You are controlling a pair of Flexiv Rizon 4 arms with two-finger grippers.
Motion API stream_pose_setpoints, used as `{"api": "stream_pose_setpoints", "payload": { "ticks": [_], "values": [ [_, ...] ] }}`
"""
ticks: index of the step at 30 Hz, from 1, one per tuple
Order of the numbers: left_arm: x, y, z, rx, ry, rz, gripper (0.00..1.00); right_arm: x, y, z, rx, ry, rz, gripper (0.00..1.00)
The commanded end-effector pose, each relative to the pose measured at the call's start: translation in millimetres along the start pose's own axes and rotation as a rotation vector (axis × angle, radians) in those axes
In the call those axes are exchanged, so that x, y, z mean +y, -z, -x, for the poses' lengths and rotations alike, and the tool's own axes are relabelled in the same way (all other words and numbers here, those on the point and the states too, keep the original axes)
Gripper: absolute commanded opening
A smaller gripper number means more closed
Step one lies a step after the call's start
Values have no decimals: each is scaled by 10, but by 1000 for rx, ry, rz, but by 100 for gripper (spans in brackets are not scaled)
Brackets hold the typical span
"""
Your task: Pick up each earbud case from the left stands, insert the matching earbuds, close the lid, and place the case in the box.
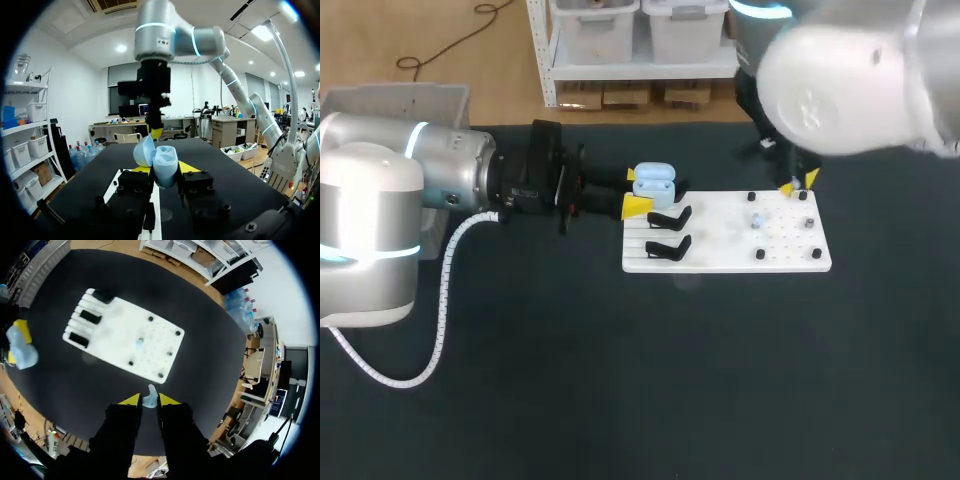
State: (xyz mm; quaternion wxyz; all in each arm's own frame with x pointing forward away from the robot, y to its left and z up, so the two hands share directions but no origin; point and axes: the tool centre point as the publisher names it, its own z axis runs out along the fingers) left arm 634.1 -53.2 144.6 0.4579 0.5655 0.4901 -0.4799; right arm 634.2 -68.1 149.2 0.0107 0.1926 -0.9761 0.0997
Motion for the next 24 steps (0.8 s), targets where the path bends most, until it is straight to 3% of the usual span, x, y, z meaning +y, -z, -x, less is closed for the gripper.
{"api": "stream_pose_setpoints", "payload": {
  "ticks": [1, 6, 10, 24],
  "values": [
    [-5, 0, -10, -3, -3, 3, 0, 155, 353, -52, 35, 15, 0, 0],
    [-5, 0, -10, -3, -3, 3, 0, 385, 463, -114, 48, 30, 21, 0],
    [-5, 0, -10, -3, -3, 3, 0, 602, 527, -188, 6, 85, 52, 0],
    [-5, 0, -10, -3, -3, 3, 0, 602, 527, -188, 6, 85, 52, 0]
  ]
}}
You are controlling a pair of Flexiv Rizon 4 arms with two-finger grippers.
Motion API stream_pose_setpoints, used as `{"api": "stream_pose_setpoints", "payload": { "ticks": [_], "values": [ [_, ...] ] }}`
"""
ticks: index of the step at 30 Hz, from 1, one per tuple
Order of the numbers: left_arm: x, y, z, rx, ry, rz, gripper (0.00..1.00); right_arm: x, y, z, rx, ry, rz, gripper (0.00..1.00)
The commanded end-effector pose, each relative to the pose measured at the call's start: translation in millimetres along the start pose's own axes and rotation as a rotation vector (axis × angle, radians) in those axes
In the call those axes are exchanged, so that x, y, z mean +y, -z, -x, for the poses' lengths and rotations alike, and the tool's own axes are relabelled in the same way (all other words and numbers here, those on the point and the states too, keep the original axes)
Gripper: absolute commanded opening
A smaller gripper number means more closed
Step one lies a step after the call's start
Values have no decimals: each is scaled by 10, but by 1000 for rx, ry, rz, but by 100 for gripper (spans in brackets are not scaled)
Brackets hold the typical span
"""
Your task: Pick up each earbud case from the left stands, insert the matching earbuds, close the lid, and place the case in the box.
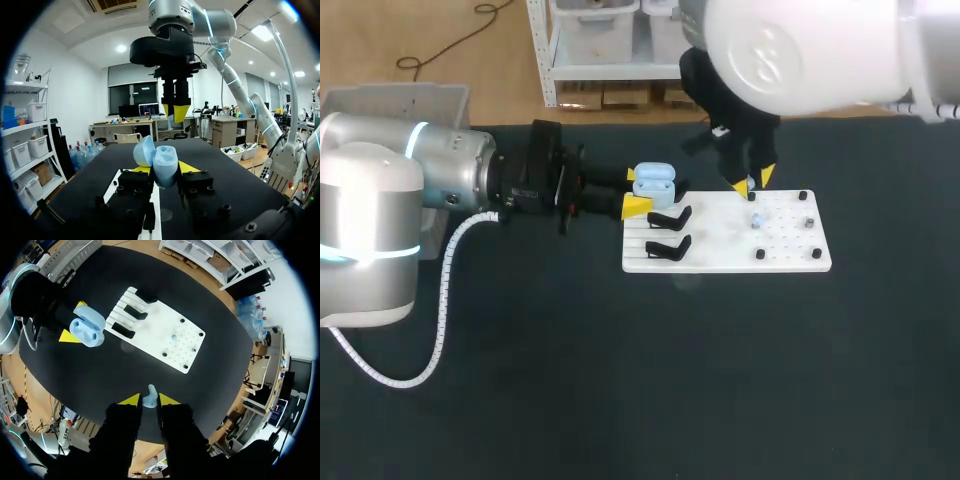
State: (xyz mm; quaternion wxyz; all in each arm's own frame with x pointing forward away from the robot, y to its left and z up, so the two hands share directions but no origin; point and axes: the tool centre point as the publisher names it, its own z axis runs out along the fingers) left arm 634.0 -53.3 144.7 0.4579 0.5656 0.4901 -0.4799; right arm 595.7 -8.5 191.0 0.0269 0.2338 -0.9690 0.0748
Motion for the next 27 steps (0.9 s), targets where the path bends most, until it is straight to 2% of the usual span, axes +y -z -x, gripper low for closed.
{"api": "stream_pose_setpoints", "payload": {
  "ticks": [1, 6, 9, 13, 15, 18, 20, 22, 23, 27],
  "values": [
    [-5, 0, -10, -3, -3, 3, 0, -2, -8, -30, -8, -2, -1, 0],
    [-5, 0, -10, -3, -3, 3, 0, 176, 138, 76, -27, -90, -25, 0],
    [-5, 0, -10, -3, -3, 3, 0, 290, 189, 130, -19, -188, -24, 0],
    [-5, 0, -10, -3, -3, 3, 0, 352, 212, 161, 0, -330, -13, 0],
    [-5, 0, -10, -3, -3, 3, 0, 392, 237, 183, 9, -375, 17, 0],
    [-5, 0, -10, -3, -3, 3, 0, 465, 280, 241, 5, -449, 42, 0],
    [-5, 0, -10, -3, -3, 3, 0, 489, 297, 284, -32, -510, 24, 0],
    [-5, 0, -10, -3, -3, 3, 0, 525, 269, 315, -7, -534, 30, 0],
    [-5, 0, -10, -3, -3, 3, 0, 540, 255, 340, -16, -548, 24, 0],
    [-5, 0, -10, -3, -3, 3, 0, 639, 268, 397, -40, -527, 85, 0]
  ]
}}
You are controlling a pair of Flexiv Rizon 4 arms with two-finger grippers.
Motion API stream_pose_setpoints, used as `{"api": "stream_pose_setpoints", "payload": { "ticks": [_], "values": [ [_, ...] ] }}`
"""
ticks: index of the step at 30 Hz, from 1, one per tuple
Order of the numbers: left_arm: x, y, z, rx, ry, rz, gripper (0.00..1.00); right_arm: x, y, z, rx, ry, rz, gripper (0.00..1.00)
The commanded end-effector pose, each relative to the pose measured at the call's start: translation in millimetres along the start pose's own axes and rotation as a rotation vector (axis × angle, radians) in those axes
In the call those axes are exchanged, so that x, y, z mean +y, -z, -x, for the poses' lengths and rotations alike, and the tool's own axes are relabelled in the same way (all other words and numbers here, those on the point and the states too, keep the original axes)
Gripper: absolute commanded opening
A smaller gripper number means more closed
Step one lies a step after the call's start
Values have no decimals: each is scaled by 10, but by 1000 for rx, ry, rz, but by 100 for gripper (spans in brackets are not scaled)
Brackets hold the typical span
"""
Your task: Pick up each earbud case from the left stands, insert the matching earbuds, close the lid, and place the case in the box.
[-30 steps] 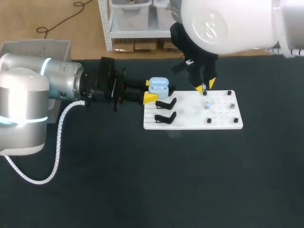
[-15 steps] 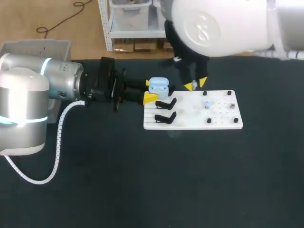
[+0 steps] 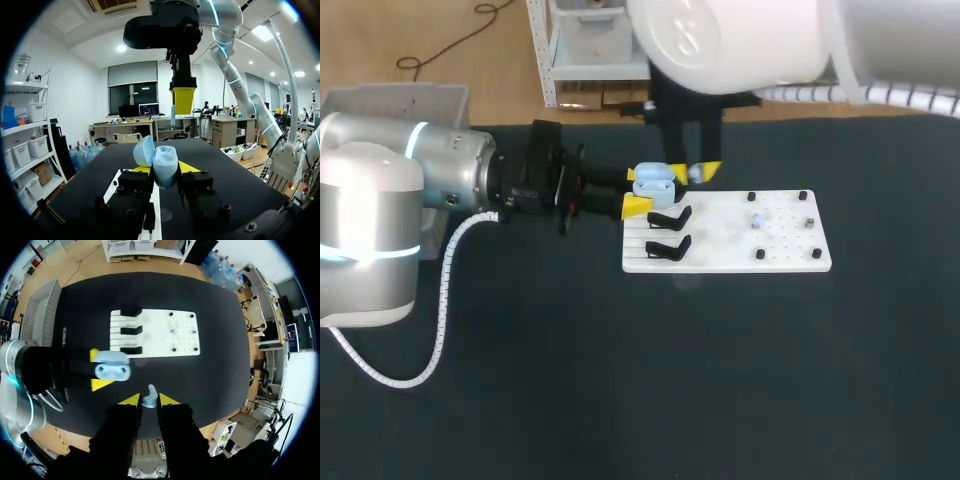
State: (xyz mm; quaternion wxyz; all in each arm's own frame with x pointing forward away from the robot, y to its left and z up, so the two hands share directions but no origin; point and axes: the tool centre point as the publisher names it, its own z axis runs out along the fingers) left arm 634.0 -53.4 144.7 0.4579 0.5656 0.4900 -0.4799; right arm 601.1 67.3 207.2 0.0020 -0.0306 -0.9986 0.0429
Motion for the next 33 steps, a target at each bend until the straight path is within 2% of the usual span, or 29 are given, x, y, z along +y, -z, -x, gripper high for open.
{"api": "stream_pose_setpoints", "payload": {
  "ticks": [1, 18, 23, 26, 30, 33],
  "values": [
    [-5, 1, -11, -3, -3, 3, 0, 26, -15, 11, -10, 8, 18, 0],
    [-5, 1, -11, -3, -3, 3, 0, 26, -15, 11, -10, 8, 18, 0],
    [-5, 1, -11, -3, -3, 3, 0, 126, 33, 64, -16, -83, -14, 0],
    [-5, 1, -11, -3, -3, 3, 0, 170, 72, 101, -10, -146, 10, 0],
    [-5, 1, -11, -3, -3, 3, 0, 216, 100, 145, 39, -228, 74, 0],
    [-5, 1, -11, -3, -3, 3, 0, 241, 103, 156, 71, -268, 84, 0]
  ]
}}
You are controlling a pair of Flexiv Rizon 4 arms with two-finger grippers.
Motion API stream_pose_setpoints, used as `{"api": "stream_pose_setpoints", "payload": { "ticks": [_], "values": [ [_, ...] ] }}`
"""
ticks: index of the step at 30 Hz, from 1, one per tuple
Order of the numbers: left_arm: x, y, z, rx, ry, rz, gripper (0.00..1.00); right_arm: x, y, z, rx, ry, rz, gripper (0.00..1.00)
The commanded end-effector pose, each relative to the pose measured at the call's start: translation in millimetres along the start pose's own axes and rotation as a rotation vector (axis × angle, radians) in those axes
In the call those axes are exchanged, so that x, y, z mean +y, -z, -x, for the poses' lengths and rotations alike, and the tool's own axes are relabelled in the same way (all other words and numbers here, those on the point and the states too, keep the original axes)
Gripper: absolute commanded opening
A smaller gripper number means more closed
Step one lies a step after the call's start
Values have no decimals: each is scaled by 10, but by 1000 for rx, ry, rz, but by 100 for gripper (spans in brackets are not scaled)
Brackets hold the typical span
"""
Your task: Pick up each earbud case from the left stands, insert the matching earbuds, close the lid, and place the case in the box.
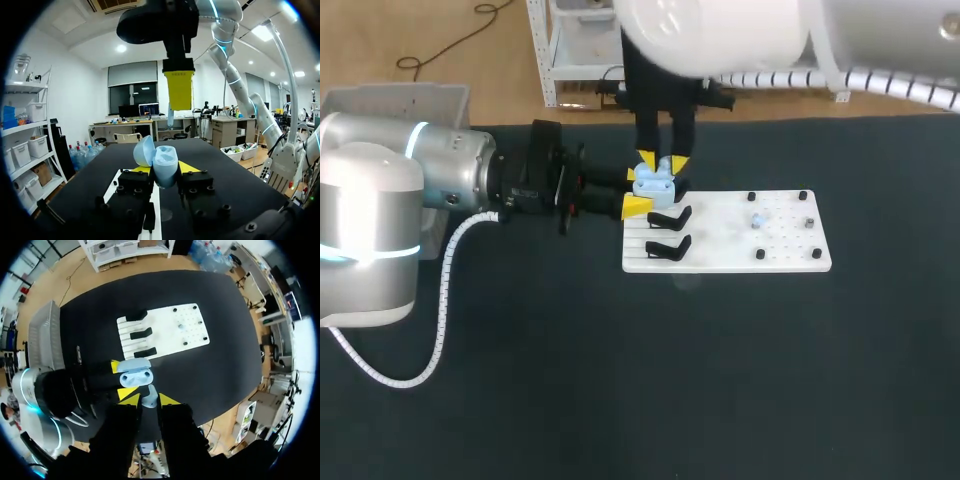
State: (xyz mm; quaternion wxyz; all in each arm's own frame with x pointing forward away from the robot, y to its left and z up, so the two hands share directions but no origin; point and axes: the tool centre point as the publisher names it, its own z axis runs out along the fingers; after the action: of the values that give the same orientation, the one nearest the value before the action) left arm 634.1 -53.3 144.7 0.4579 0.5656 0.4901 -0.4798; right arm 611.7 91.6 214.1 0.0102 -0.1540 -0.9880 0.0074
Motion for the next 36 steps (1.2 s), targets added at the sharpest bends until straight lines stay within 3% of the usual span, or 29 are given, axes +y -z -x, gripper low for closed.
{"api": "stream_pose_setpoints", "payload": {
  "ticks": [1, 13, 36],
  "values": [
    [-5, 0, -10, -3, -3, 3, 0, 28, 14, 57, 51, -31, 10, 0],
    [-5, 0, -10, -3, -3, 3, 0, 168, -46, -7, 75, -69, -42, 0],
    [-6, 10, -10, -22, -25, 17, 0, 134, -182, 23, 108, -91, -58, 0]
  ]
}}
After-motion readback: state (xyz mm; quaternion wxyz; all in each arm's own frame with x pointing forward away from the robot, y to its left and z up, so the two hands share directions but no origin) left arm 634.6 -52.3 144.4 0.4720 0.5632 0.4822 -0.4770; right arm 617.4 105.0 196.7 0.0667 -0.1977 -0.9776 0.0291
